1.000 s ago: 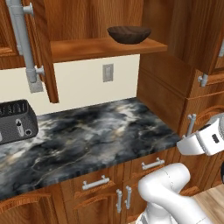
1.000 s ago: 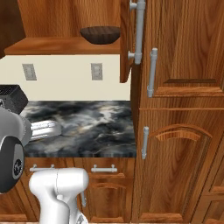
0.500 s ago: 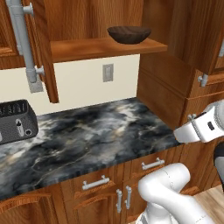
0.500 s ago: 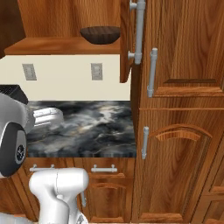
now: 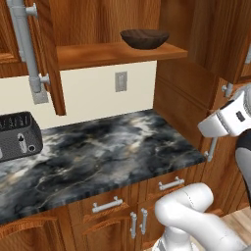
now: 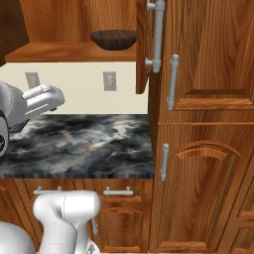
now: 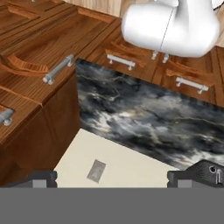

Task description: Move the bowls from the cabinet to the plates on the dining table.

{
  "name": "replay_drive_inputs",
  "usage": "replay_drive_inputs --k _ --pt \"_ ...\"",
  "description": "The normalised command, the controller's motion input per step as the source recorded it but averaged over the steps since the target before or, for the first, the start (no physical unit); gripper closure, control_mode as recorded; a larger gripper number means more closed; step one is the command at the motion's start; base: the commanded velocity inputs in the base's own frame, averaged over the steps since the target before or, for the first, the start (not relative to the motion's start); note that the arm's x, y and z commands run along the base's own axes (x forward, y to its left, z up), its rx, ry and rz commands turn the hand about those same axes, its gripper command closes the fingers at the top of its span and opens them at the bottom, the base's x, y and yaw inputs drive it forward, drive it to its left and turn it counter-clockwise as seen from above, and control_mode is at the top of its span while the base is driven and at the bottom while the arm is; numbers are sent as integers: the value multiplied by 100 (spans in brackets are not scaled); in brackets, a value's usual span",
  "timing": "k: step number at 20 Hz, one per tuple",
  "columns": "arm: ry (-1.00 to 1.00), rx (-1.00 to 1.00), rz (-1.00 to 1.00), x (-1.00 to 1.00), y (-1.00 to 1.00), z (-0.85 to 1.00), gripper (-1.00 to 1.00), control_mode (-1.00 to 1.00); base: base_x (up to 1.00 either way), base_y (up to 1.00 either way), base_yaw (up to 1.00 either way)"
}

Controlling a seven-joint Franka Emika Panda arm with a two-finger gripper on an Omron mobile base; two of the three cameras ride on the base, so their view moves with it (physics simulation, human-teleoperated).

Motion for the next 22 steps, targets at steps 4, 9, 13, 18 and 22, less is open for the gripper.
replay_drive_inputs --k 4,9,13,18,22 --pt "-7 -7 7 1 -5 37 -100 -100 0 0 0" --pt "-5 -4 9 12 -3 12 -100 -100 0 0 0" --pt "-9 -16 10 16 0 0 -100 -100 0 0 0" --pt "-17 -28 8 30 0 0 -100 -100 0 0 0" --pt "-16 -23 3 43 0 2 -100 -100 0 0 0"
